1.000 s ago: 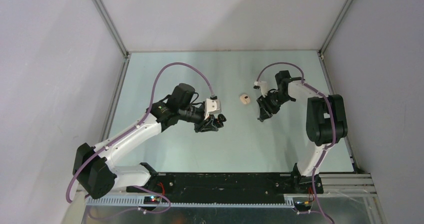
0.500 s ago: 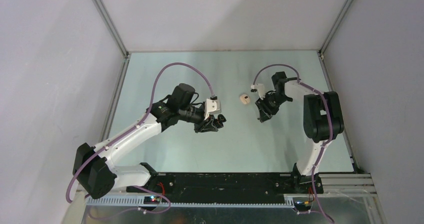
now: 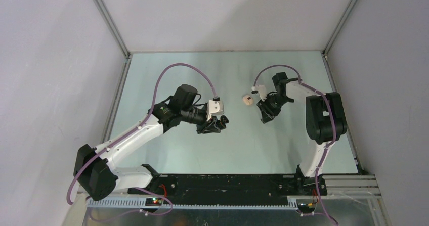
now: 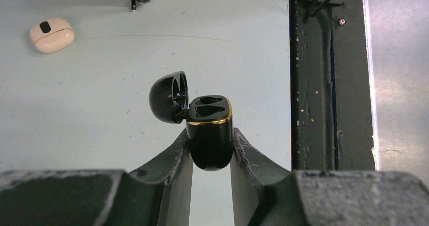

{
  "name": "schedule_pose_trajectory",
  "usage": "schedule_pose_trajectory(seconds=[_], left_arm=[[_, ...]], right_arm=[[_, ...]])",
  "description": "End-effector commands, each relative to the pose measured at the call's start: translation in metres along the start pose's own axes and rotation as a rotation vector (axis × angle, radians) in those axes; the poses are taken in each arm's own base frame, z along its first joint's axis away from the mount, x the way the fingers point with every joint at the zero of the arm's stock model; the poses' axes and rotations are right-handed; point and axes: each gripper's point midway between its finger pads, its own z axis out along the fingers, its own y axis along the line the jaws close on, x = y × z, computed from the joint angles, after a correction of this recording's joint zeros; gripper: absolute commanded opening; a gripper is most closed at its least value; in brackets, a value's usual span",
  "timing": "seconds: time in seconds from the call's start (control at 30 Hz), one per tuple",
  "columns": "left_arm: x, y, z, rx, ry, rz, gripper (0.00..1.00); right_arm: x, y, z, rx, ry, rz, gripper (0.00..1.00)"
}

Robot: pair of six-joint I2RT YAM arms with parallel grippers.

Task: Insert the wireless bluetooth earbuds into the charging case
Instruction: Pick up the right earbud from the center of the board.

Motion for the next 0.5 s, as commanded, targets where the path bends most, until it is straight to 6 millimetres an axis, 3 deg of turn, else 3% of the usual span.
schedule_pose_trajectory(seconds=[0.0, 0.47], left_arm=[[-0.0071, 0.0002, -0.0001, 0.0, -0.015, 0.038, 0.0], [-0.0082, 0.0002, -0.0002, 0.0, -0.015, 0.038, 0.0]], right_arm=[[-0.0006, -0.0014, 0.0053, 0.0, 0.021, -0.026, 0.42], [0.0062, -0.0028, 0.0058, 0.029, 0.037, -0.042, 0.4]])
